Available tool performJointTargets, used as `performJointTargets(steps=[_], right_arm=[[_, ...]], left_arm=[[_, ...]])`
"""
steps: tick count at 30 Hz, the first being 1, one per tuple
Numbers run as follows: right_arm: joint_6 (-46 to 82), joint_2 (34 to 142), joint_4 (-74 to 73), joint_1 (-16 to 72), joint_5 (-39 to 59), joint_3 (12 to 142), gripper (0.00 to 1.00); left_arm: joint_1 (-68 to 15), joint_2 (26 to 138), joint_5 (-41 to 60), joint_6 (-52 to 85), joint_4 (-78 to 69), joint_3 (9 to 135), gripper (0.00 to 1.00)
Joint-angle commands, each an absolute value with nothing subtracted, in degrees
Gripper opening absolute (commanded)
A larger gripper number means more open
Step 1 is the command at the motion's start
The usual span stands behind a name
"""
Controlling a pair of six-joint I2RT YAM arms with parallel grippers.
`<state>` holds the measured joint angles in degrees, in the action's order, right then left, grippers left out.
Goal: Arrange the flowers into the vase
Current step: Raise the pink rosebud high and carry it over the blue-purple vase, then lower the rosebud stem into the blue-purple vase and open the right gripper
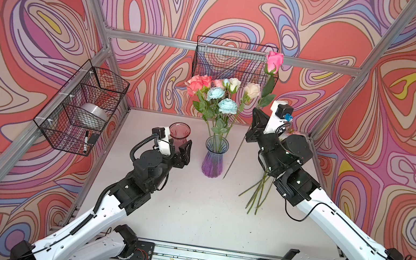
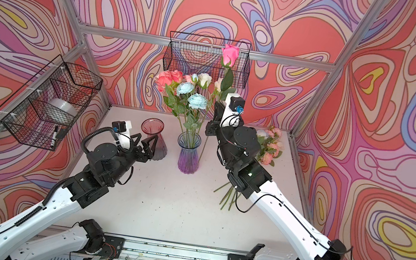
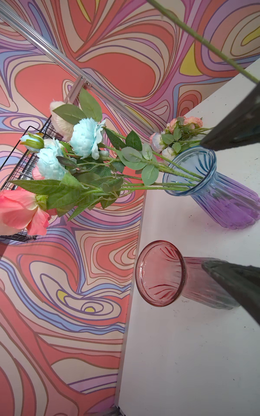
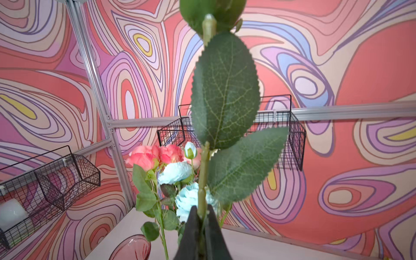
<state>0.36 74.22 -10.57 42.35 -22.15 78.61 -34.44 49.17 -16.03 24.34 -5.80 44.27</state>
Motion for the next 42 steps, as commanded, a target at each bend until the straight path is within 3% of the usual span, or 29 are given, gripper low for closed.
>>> performJointTargets(steps=[1, 13, 26, 30, 34, 36, 42], right_arm=[[-4.8, 79.0, -17.3, 42.9, -20.4, 84.6, 0.01], [-12.8, 95.9, -20.4, 42.8, -21.2, 103.6, 0.00], [-2.5, 96.7, -18.5, 43.3, -22.5, 92.6, 0.01], [-1.3, 95.8, -17.2, 45.2, -24.0, 87.8, 0.08], [-1.1, 95.3, -12.4, 46.9, -27.0, 86.0, 0.32], [-1.8, 94.1, -11.3, 48.1, -29.7, 84.3, 0.40], [3.6, 87.0, -3.9, 49.7, -35.1, 79.1, 0.45]], left_arm=[[-34.2, 48.1, -17.5, 23.2, -7.0, 44.7, 0.78], [-34.1, 48.1, -18.5, 22.0, -7.8, 44.3, 0.78], [-33.6, 48.5, -17.1, 23.0, -7.7, 44.4, 0.78], [-33.3, 48.7, -16.0, 23.5, -7.6, 44.6, 0.78], [-33.4, 48.7, -15.3, 23.8, -8.2, 44.2, 0.78], [-33.3, 48.8, -15.1, 23.9, -8.2, 44.2, 0.78], [-33.3, 49.6, -15.1, 24.2, -7.5, 44.6, 0.78]])
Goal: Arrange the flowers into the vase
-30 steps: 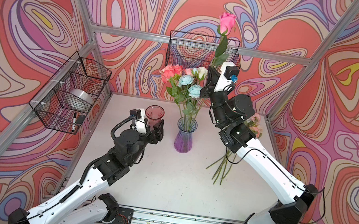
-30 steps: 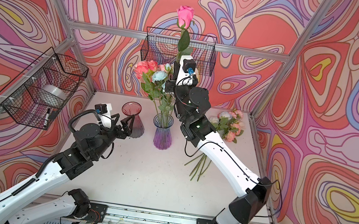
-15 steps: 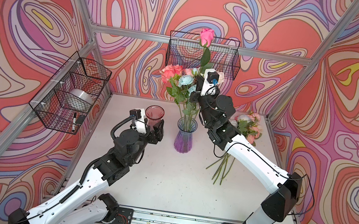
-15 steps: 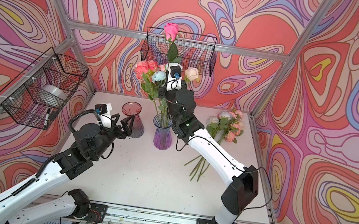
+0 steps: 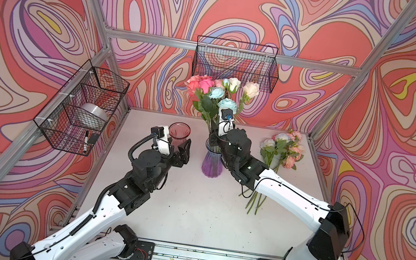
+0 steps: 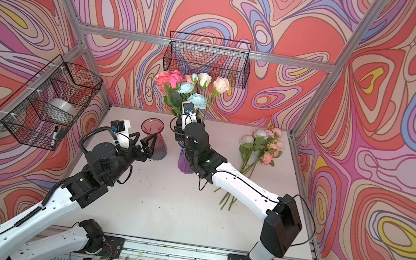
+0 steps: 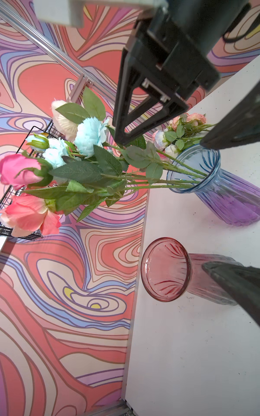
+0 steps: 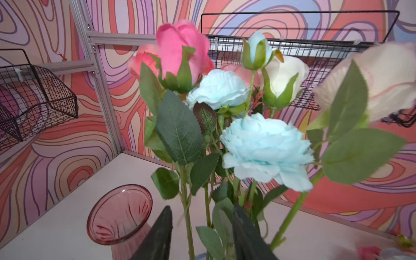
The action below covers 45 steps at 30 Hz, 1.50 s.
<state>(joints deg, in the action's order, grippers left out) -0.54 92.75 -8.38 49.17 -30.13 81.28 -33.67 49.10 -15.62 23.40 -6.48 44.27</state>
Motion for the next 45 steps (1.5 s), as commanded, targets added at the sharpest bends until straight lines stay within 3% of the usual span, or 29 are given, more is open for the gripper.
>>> performJointTargets(steps=[1, 6, 8, 11, 14, 25, 30, 37, 45], right_arm=[[4.8, 85.5, -2.8, 49.8, -35.5, 78.0, 0.46], [11.7, 78.4, 7.7, 49.8, -40.4, 76.0, 0.49], [21.9, 76.7, 19.0, 48.2, -44.7, 77.6, 0.51], [33.6, 76.9, 30.5, 36.7, -22.7, 77.5, 0.46], [34.1, 81.0, 34.4, 28.9, -7.3, 79.1, 0.43], [35.3, 92.2, 31.6, 26.8, 8.4, 86.4, 0.51], [36.9, 93.7, 29.0, 26.8, 11.8, 85.2, 0.49], [36.8, 95.0, 27.1, 27.0, 18.6, 81.2, 0.36], [34.0, 96.1, 31.6, 27.3, 15.3, 84.3, 0.35]], left_arm=[[-33.4, 49.7, -15.1, 24.3, -7.3, 44.6, 0.78], [-33.3, 49.9, -15.7, 24.0, -6.9, 44.9, 0.78], [-33.4, 49.8, -16.0, 24.0, -6.9, 44.9, 0.78], [-33.3, 49.4, -15.9, 24.3, -6.7, 45.0, 0.78], [-33.3, 49.5, -15.6, 24.6, -6.7, 45.0, 0.78], [-33.3, 49.7, -15.6, 24.7, -5.7, 45.5, 0.78], [-33.4, 49.9, -15.5, 24.6, -5.7, 45.7, 0.78], [-33.3, 50.5, -13.3, 25.5, -6.3, 45.5, 0.78], [-33.3, 50.3, -14.1, 25.2, -6.3, 45.4, 0.78]])
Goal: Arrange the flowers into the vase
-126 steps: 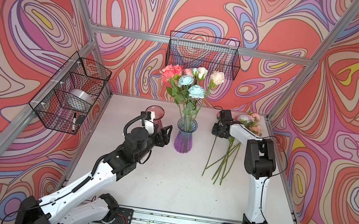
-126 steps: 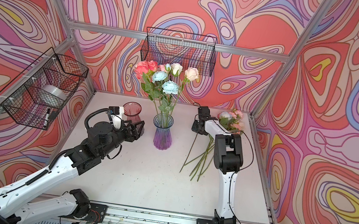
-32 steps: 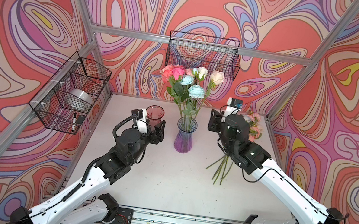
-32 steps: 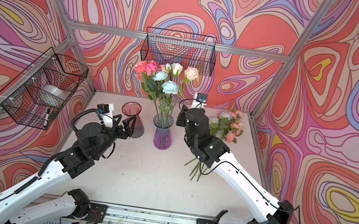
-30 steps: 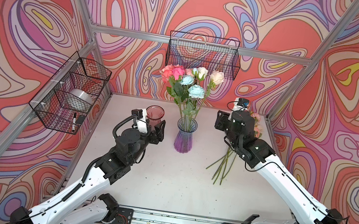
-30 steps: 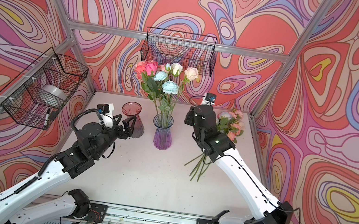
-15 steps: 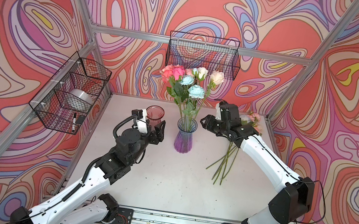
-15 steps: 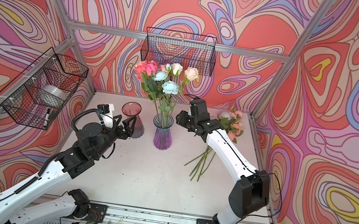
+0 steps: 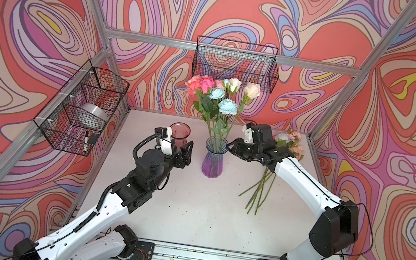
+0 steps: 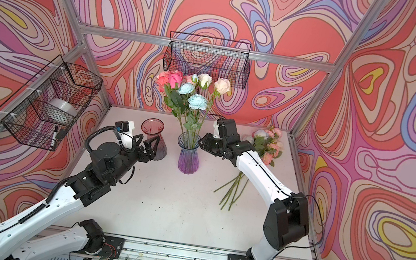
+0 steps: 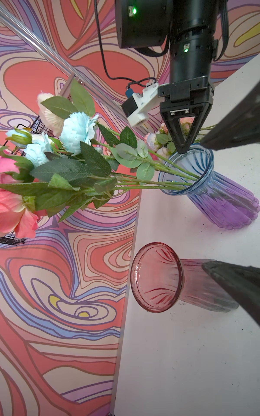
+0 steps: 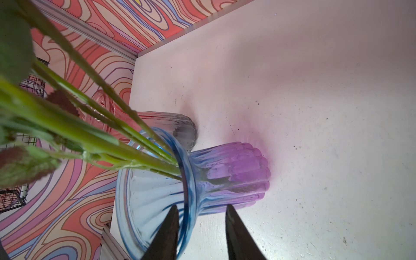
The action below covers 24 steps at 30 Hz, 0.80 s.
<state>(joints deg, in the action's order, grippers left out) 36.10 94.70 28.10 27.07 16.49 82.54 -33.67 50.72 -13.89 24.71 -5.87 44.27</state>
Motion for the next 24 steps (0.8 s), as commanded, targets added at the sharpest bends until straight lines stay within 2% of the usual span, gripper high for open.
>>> performJointTargets(steps=[1, 12, 16, 24], right_arm=[[33.7, 96.5, 32.3, 27.6, 14.9, 84.9, 0.35], [33.3, 101.2, 40.3, 32.1, 5.8, 91.6, 0.34], [34.2, 103.0, 41.1, 32.2, 3.3, 92.1, 0.22], [32.0, 105.1, 44.1, 32.1, -0.2, 96.7, 0.06]], left_arm=[[-33.4, 50.2, -14.2, 25.1, -6.3, 45.3, 0.78], [-33.3, 48.9, -15.2, 24.7, -6.3, 45.3, 0.78], [-33.4, 48.2, -15.6, 24.4, -6.5, 45.0, 0.78], [-33.3, 47.7, -15.5, 24.4, -6.5, 45.2, 0.78]])
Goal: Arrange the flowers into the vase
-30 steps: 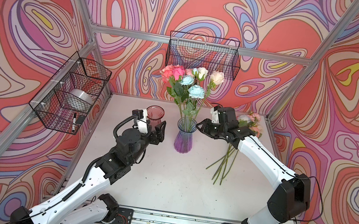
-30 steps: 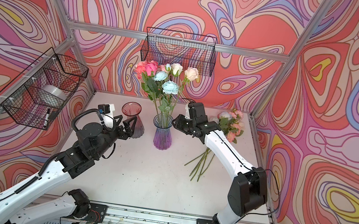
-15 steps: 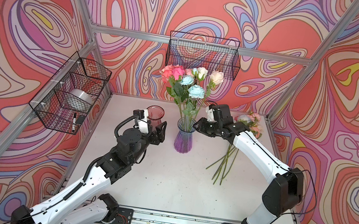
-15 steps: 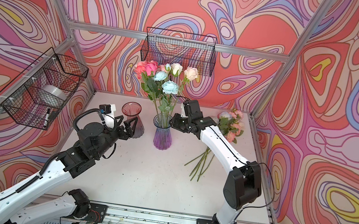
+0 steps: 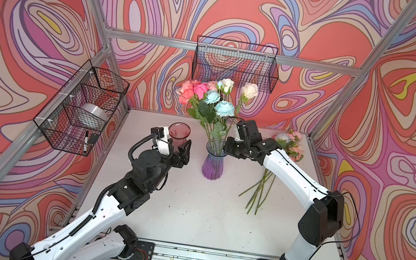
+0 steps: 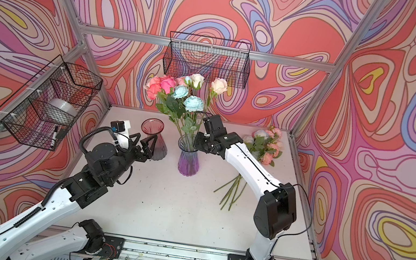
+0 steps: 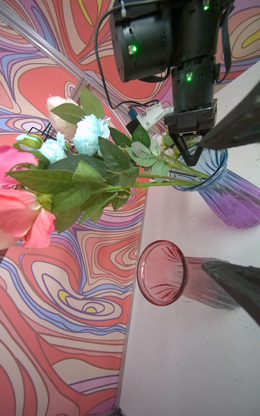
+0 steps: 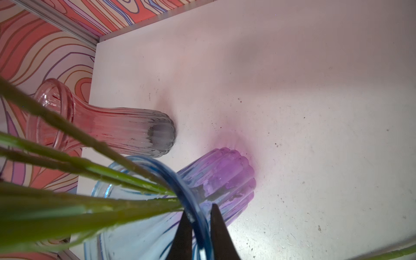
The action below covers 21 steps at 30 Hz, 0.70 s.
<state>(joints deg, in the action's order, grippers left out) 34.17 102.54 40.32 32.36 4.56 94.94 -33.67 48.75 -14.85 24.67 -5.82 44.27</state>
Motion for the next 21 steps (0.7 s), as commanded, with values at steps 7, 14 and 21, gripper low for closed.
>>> performJointTargets(steps=[7, 14, 21], right_arm=[[28.4, 107.5, 44.7, 29.8, -1.9, 99.6, 0.00], [26.1, 109.4, 42.3, 25.4, 0.5, 100.6, 0.00], [25.6, 111.1, 42.0, 24.5, 2.8, 102.3, 0.07]], left_arm=[[-33.3, 47.5, -15.9, 24.2, -6.6, 45.1, 0.78], [-33.3, 47.9, -16.0, 23.9, -6.6, 45.1, 0.78], [-33.4, 48.3, -16.6, 23.2, -6.4, 45.2, 0.79]])
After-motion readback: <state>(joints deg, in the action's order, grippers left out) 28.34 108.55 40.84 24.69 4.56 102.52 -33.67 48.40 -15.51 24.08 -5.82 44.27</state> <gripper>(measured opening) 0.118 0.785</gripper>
